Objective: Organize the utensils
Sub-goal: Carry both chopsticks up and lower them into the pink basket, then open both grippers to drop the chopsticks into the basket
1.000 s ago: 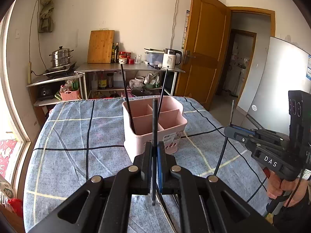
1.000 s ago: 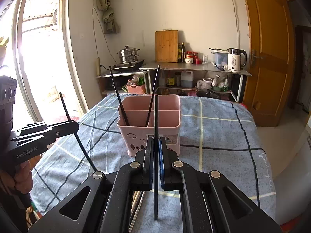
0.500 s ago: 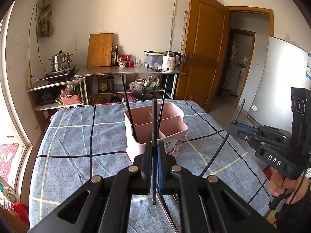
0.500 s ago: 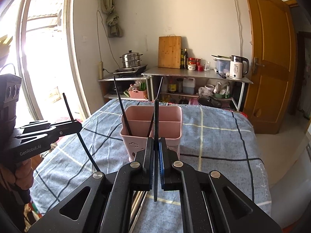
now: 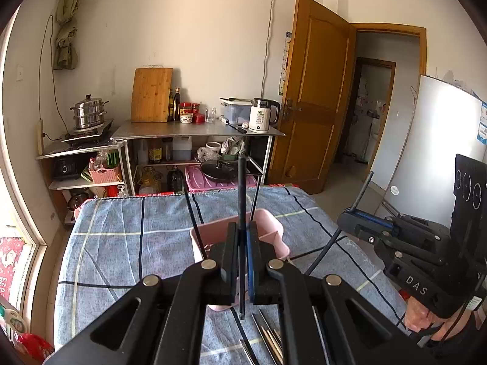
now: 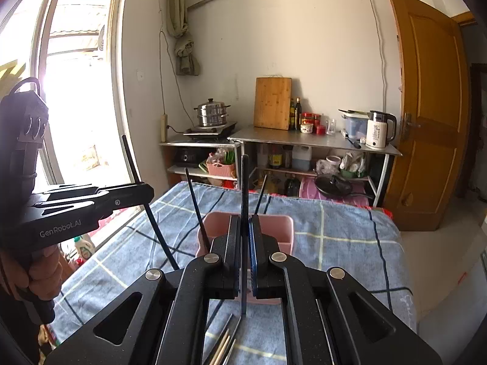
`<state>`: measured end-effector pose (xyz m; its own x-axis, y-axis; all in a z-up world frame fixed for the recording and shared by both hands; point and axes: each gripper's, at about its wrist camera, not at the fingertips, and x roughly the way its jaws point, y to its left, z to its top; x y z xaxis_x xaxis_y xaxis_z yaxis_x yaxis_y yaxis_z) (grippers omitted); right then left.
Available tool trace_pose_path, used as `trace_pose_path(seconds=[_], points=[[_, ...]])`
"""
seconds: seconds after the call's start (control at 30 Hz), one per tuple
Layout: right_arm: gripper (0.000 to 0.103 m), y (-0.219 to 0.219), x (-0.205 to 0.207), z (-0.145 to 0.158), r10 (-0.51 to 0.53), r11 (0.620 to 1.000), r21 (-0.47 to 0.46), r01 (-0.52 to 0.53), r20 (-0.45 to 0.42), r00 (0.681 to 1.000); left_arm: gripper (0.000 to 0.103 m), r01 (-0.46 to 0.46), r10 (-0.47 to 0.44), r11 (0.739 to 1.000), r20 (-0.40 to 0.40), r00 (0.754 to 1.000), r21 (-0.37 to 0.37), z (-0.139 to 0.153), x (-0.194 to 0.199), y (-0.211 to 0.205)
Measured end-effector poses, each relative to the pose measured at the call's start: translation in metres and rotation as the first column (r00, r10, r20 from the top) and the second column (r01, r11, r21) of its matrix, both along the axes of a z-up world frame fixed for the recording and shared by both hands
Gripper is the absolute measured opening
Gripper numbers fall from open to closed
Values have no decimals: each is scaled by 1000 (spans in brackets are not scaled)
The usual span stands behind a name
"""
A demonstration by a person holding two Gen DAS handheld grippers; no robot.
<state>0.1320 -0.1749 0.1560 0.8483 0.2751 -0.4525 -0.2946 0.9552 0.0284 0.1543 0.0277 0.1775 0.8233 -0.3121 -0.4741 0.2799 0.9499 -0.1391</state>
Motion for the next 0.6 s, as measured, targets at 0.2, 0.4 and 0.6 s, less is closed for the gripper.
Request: trace_pose_path(seconds=[0.2,0.4,0.6], points=[[5,5,24,18,3,999,41,-4,42,999,5,-23,24,999,36,999,-25,20,23,5],[5,13,43,22,3,998,67,-7,59,998,5,-45,47,998,38,998,-44,19,48,9],[5,20,58,-2,8,998,64,-9,12,1000,5,-48,48,998,-3,999,-41,-5,61,10]])
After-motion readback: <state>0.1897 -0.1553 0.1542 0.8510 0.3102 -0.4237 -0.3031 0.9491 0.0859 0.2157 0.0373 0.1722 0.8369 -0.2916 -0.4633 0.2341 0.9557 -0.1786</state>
